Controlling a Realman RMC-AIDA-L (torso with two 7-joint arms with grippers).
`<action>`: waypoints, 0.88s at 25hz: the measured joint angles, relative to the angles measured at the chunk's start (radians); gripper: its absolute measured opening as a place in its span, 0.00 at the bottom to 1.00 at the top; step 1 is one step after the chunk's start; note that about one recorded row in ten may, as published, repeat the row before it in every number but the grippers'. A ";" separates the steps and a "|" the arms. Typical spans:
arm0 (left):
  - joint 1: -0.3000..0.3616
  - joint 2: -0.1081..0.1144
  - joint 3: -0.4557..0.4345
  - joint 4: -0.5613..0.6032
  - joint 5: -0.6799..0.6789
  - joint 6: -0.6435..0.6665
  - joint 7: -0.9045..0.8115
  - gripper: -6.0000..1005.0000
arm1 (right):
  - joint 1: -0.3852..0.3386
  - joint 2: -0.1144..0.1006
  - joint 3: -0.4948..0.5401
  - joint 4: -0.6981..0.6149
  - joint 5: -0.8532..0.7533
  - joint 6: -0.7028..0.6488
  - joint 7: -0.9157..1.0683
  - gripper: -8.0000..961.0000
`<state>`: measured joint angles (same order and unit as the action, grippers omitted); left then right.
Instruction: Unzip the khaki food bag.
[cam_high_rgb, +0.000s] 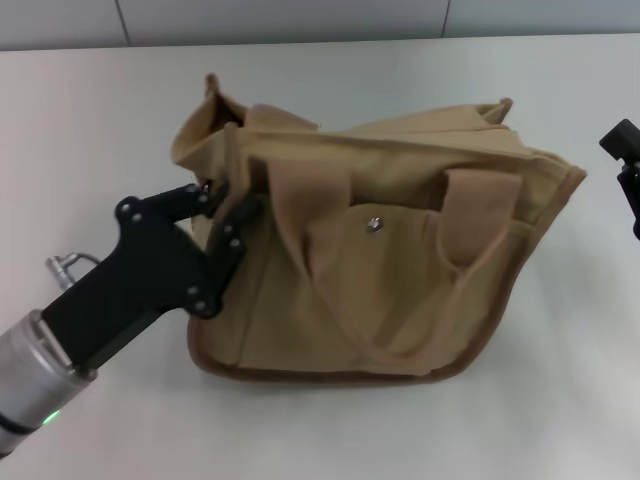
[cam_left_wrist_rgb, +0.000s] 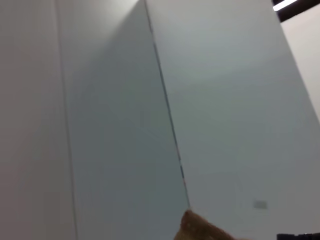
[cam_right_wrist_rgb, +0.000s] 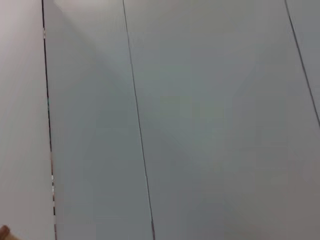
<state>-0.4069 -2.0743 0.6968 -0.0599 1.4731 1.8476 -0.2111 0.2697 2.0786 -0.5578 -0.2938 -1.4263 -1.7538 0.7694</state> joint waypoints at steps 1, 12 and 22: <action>0.000 0.000 0.000 0.000 0.000 0.000 0.000 0.11 | 0.000 0.000 0.000 0.000 0.000 0.000 0.000 0.01; 0.067 0.005 -0.026 0.128 -0.004 0.112 -0.184 0.29 | -0.004 0.001 -0.002 -0.010 -0.003 -0.019 0.002 0.25; 0.117 0.007 -0.036 0.279 -0.005 0.160 -0.321 0.72 | -0.014 0.000 -0.009 -0.015 -0.009 -0.160 -0.006 0.40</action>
<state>-0.2900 -2.0676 0.6611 0.2191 1.4683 2.0077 -0.5324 0.2561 2.0790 -0.5665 -0.3083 -1.4353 -1.9136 0.7635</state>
